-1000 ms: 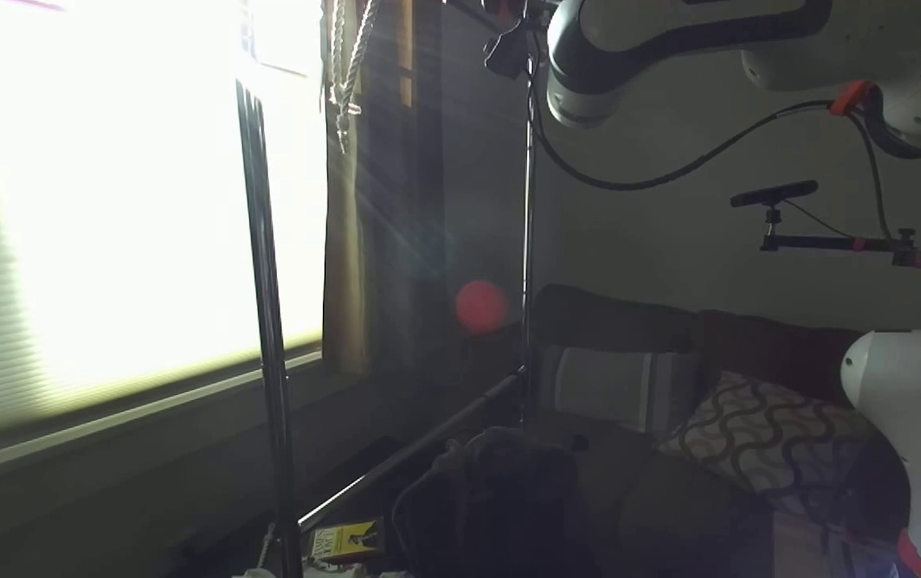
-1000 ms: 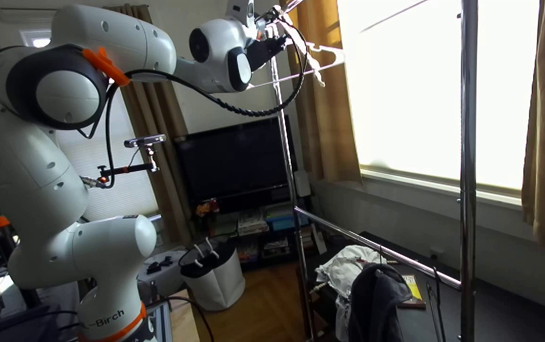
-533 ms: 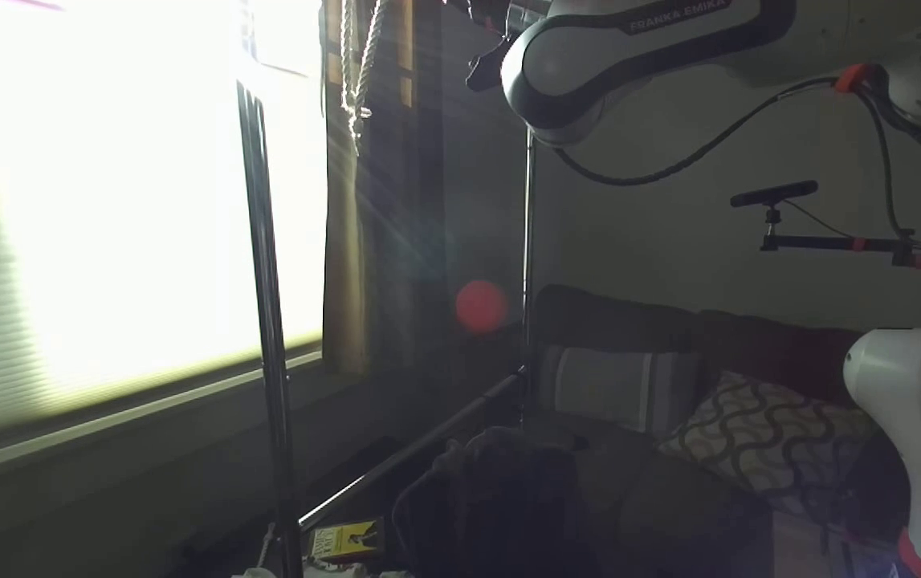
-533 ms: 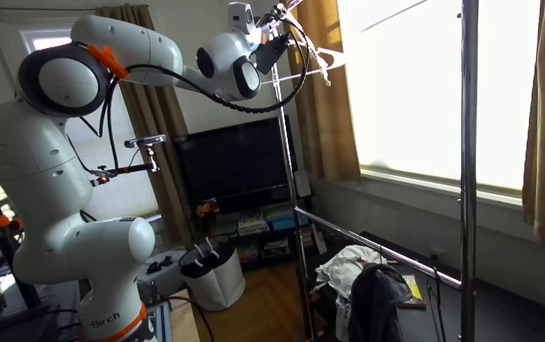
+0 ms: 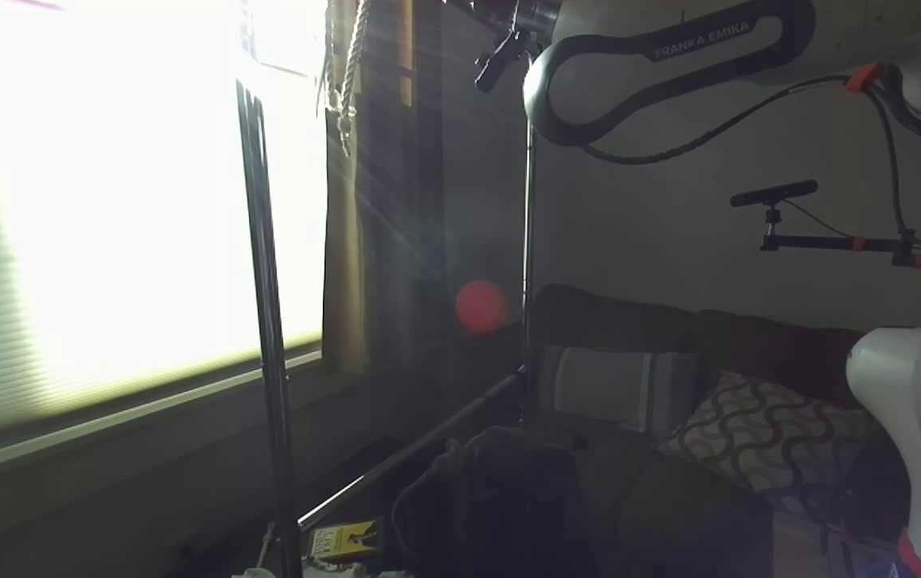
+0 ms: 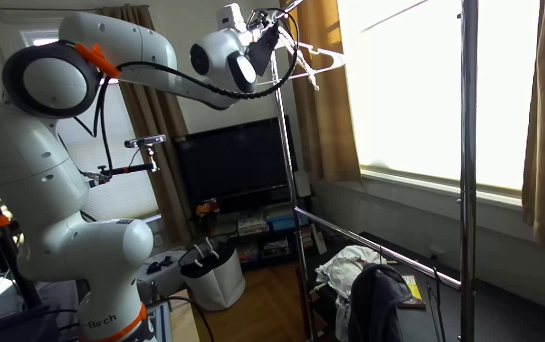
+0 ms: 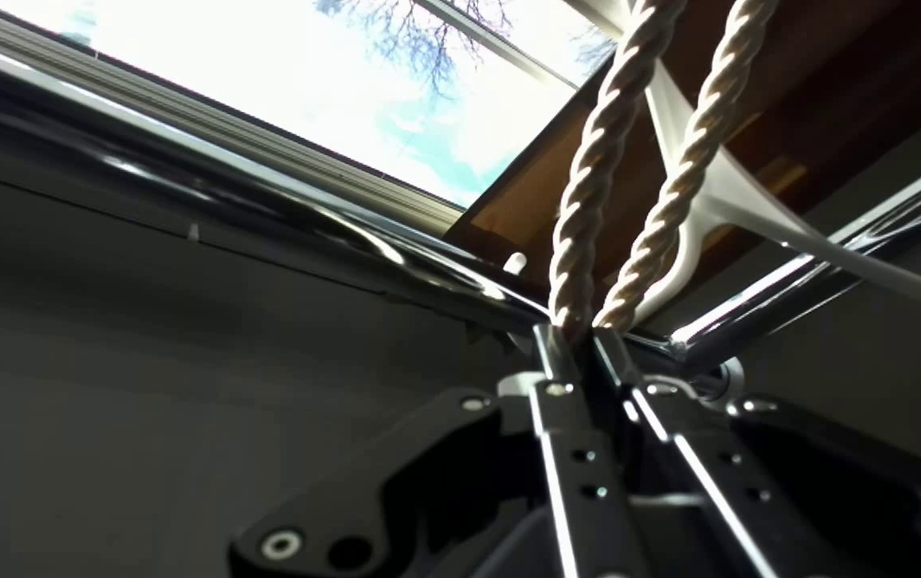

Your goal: Hang the rope on the coat hanger

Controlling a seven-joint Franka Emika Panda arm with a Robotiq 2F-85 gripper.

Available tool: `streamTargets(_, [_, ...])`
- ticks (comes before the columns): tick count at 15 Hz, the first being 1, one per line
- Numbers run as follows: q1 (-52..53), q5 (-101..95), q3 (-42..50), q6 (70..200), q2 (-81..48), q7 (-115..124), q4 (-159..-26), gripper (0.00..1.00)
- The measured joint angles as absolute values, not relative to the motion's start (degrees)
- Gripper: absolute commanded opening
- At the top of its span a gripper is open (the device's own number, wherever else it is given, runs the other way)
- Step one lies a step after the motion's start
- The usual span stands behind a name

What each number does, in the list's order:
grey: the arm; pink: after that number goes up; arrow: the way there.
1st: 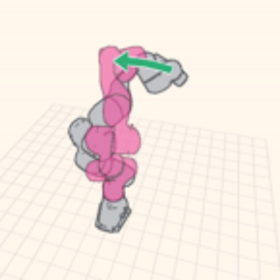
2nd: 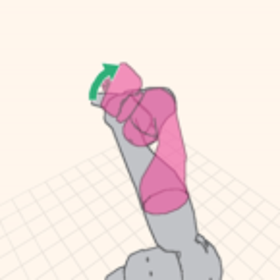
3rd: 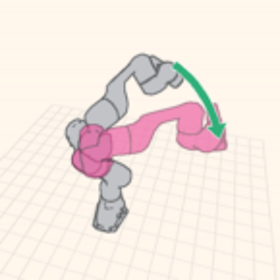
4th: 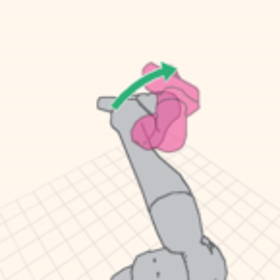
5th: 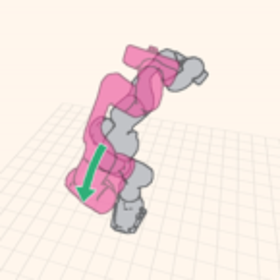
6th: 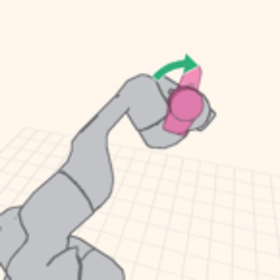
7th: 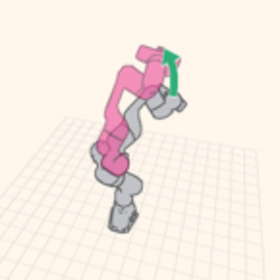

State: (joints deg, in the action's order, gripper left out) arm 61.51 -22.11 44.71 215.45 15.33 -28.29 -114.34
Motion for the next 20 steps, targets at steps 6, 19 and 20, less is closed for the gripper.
streamTargets(6, [46.9, -22.0, 37.7, 214.4, 15.5, -41.7, -115.6, 0.11])
streamTargets(19, [30.5, -25.3, 24.3, 241.6, 9.3, -43.0, -114.3, 0.03])
streamTargets(20, [29.4, -25.2, 23.2, 243.1, 8.5, -42.9, -113.5, 0.03])
